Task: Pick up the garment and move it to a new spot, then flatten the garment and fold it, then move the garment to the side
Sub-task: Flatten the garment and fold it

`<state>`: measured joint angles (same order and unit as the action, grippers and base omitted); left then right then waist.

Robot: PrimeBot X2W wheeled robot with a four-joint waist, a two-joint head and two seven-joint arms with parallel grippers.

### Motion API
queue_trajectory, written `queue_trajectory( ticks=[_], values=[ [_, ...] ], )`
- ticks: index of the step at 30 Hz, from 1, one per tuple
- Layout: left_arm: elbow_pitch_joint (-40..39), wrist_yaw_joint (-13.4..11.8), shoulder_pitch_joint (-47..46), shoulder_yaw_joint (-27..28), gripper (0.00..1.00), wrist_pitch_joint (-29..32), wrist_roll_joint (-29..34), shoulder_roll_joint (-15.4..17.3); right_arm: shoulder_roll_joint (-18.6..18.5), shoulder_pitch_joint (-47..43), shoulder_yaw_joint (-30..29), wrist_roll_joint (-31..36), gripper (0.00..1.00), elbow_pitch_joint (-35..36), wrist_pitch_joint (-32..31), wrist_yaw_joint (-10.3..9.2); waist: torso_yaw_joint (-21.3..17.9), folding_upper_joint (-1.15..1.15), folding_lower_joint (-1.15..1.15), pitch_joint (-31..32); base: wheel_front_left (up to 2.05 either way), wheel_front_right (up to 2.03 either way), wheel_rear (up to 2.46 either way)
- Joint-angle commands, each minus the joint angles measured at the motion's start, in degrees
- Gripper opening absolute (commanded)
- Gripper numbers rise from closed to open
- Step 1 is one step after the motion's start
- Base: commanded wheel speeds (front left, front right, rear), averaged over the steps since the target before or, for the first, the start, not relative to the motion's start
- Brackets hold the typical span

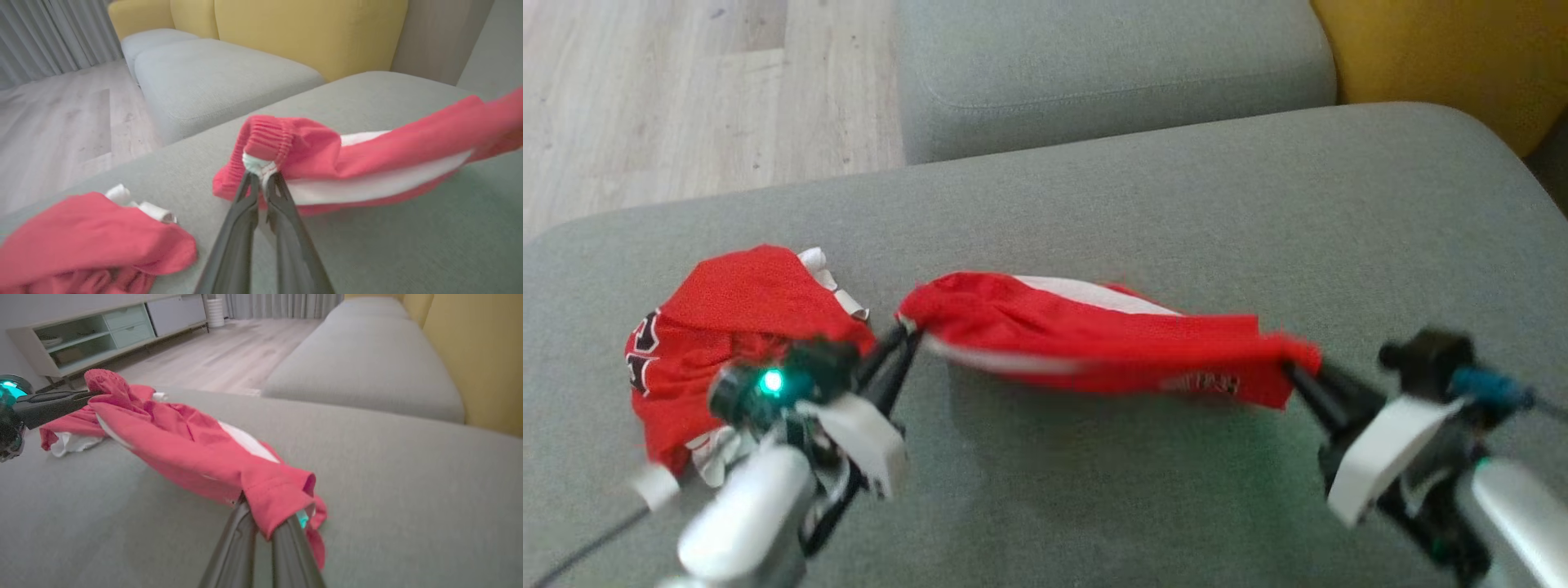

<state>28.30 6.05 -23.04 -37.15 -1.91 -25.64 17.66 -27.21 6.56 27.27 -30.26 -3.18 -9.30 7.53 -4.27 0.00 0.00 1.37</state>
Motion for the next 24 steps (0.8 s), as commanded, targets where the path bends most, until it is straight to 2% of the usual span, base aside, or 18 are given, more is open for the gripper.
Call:
queue_trajectory(
  ticks=[1,8,15,19,24],
  values=[
    [-2.2,0.0,-5.4,3.0,0.00,0.2,-0.2,2.2,-1.8,3.9,-0.6,-0.4,0.00,2.6,-0.2,-0.04,0.2,0.00,0.00,0.3,0.00,0.00,0.00],
    [-5.4,0.5,-15.4,4.6,0.00,4.9,-1.4,3.5,-3.3,15.5,-2.6,-2.2,0.00,5.3,-2.8,-0.04,0.5,0.00,0.00,2.2,0.00,0.00,0.00],
    [-6.6,0.1,-22.9,6.9,0.00,7.4,-3.2,2.9,-3.4,26.9,-3.7,-2.3,0.00,3.2,-1.6,-0.04,0.5,0.00,0.00,3.9,0.00,0.00,0.00],
    [-7.7,-1.4,-23.3,8.3,0.00,7.0,-4.2,2.7,-3.2,28.3,-3.7,-1.3,0.00,1.9,-1.0,-0.04,0.5,0.00,0.00,4.4,0.00,0.00,0.00],
    [-10.8,-2.6,-19.9,8.3,0.00,7.0,-5.1,2.7,-4.1,25.1,-4.6,-0.3,0.00,1.7,-1.0,-0.04,0.8,0.00,0.00,4.7,0.00,0.00,0.00]
  ],
)
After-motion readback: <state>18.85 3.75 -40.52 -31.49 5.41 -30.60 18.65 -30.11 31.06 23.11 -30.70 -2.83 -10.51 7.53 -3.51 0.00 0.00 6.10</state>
